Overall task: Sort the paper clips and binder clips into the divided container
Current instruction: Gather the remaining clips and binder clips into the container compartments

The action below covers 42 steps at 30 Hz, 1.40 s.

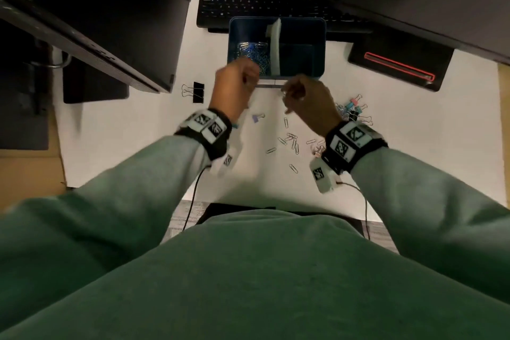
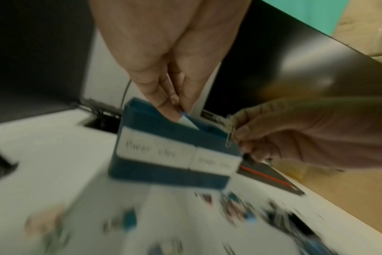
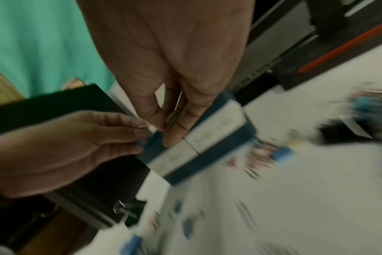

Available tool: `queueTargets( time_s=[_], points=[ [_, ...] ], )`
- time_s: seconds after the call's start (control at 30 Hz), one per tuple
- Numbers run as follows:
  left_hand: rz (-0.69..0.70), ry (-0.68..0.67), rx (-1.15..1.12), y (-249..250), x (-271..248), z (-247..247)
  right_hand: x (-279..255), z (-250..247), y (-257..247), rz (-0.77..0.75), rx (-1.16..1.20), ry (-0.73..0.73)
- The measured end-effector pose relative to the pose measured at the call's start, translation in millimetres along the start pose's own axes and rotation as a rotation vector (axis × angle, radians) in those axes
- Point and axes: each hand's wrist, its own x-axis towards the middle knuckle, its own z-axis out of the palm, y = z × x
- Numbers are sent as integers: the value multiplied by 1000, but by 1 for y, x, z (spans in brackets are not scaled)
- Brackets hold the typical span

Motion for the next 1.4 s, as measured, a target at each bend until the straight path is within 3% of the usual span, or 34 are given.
queueTargets(
  time_s=[0.1,0.17,0.27,0.33,0.4,0.5,0.63,0.83,1.0,1.1,1.23,1.4],
  points=[
    [7,40,33,7,39,-15,41,3,-39,-86,84,45],
    [-4,34,74,4,53,-17,60,8,-49,-91,-4,36],
    [12,145,126,-2,46,-11,62,8,-42,-102,-141,-3],
    [65,211,129,-5,23,5,46,-3,-27,-112,-157,64],
    [159,64,155,-8,-8,30,22,-16,0,-89,-154,144],
    [244,-318,347,-9,-44,68,-4,-29,42,69,-264,215],
    [327,-479,718,-11,-43,97,-11,-23,67,167,-525,63],
    [418,-468,842,-28,-50,91,-34,-10,84,42,-836,-92],
    [407,-434,778,-30,-68,84,-59,-3,82,30,-806,-157],
    [413,-379,716,-12,-51,97,-66,3,75,31,-766,-179],
    [406,-412,744,2,-29,112,-66,2,80,-13,-777,-208],
    [318,-397,799,-26,-35,92,-62,-11,90,-45,-760,-176]
  ],
)
